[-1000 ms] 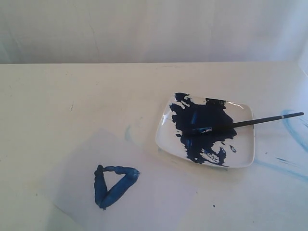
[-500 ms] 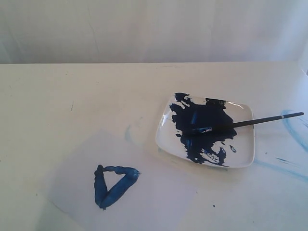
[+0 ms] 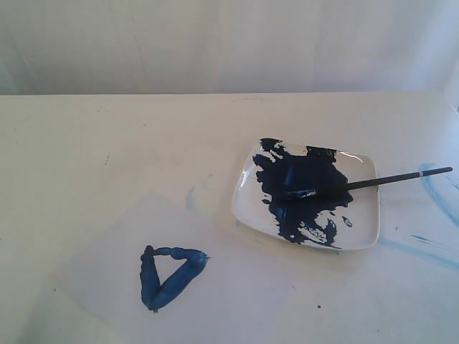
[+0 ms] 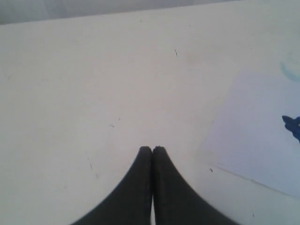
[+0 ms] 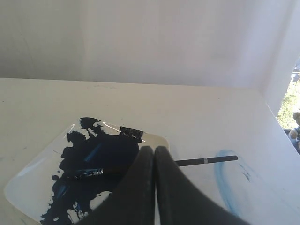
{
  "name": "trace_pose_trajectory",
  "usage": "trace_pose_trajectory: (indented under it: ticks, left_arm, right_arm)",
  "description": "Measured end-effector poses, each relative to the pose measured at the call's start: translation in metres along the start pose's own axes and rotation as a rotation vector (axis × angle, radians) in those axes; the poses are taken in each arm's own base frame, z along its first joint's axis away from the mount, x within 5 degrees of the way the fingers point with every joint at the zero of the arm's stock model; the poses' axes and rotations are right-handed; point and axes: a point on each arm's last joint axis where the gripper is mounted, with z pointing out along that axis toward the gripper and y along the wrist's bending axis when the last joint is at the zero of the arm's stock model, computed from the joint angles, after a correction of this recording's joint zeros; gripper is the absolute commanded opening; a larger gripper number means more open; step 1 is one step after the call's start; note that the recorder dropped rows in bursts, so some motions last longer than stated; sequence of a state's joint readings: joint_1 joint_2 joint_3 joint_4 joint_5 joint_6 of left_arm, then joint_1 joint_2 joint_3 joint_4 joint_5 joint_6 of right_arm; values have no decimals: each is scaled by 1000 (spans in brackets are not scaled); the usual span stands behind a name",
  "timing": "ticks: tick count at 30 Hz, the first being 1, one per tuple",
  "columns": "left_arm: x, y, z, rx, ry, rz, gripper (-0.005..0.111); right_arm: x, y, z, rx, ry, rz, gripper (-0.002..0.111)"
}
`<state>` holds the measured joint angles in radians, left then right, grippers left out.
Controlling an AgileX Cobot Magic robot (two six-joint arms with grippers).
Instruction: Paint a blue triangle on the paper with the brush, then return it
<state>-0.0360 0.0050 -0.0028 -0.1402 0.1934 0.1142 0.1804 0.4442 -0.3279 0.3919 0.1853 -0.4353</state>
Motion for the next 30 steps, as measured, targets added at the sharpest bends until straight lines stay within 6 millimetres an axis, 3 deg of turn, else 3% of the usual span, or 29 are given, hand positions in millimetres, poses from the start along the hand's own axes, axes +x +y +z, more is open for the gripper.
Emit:
trace_pose_trajectory:
  ticks: [30]
  left_arm:
    - [7,6,0,-70,73,-48,0]
  right_arm:
    - [0,0,0,0,0,2,0]
